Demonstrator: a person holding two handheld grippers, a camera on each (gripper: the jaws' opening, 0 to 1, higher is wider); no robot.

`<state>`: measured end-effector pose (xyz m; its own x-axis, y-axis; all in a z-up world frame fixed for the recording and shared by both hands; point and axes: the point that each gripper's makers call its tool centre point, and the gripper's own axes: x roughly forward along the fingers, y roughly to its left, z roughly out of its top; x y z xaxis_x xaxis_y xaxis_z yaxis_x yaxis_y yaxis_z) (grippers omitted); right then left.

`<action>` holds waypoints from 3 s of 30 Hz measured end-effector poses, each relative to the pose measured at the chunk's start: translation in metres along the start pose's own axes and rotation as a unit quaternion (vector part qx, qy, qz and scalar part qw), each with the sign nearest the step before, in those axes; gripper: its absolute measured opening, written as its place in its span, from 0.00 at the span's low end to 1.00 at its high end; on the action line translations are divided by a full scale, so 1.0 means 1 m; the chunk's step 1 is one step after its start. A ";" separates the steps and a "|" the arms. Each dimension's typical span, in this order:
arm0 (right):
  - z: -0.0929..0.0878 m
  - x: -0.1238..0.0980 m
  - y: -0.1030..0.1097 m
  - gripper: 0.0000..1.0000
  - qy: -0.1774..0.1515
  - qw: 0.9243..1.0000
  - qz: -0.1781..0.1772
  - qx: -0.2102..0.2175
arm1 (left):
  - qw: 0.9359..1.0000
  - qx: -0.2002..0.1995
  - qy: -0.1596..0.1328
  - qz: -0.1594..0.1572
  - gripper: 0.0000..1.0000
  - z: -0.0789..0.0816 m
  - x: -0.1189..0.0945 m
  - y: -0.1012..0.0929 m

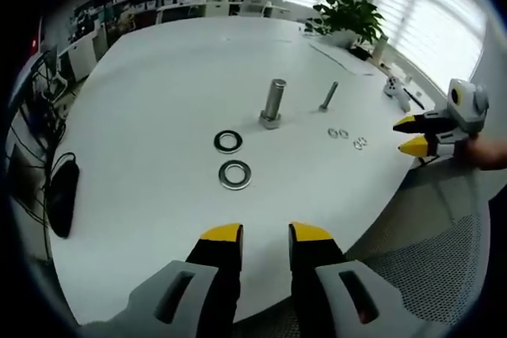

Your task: Place the washer onto the threaded stud by aligning its center hole with the stud, sliding it down to the base, and recovering from edge contact or off-axis alignment until the washer reaches the visible bottom stop.

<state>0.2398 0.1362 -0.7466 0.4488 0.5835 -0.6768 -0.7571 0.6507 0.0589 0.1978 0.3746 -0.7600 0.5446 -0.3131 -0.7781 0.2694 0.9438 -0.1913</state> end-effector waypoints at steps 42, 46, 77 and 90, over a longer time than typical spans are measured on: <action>0.000 0.000 -0.004 0.35 -0.001 1.000 -0.009 0.008 | 0.990 0.060 0.122 0.033 0.27 0.024 0.052 0.028; 0.000 0.000 -0.005 0.35 -0.004 1.000 -0.011 0.008 | 0.990 0.056 0.127 0.026 0.27 0.024 0.055 0.023; -0.001 0.000 -0.004 0.35 0.000 1.000 -0.008 0.008 | 0.937 0.231 0.262 0.004 0.24 0.023 0.059 0.024; -0.001 0.000 -0.004 0.34 0.000 1.000 -0.006 0.006 | 0.931 0.245 0.271 -0.004 0.25 0.022 0.061 0.027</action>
<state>0.2420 0.1333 -0.7478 0.4580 0.5755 -0.6776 -0.7457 0.6636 0.0596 0.2562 0.3790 -0.7993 0.0954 -0.0951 -0.9909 0.6738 0.7389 -0.0060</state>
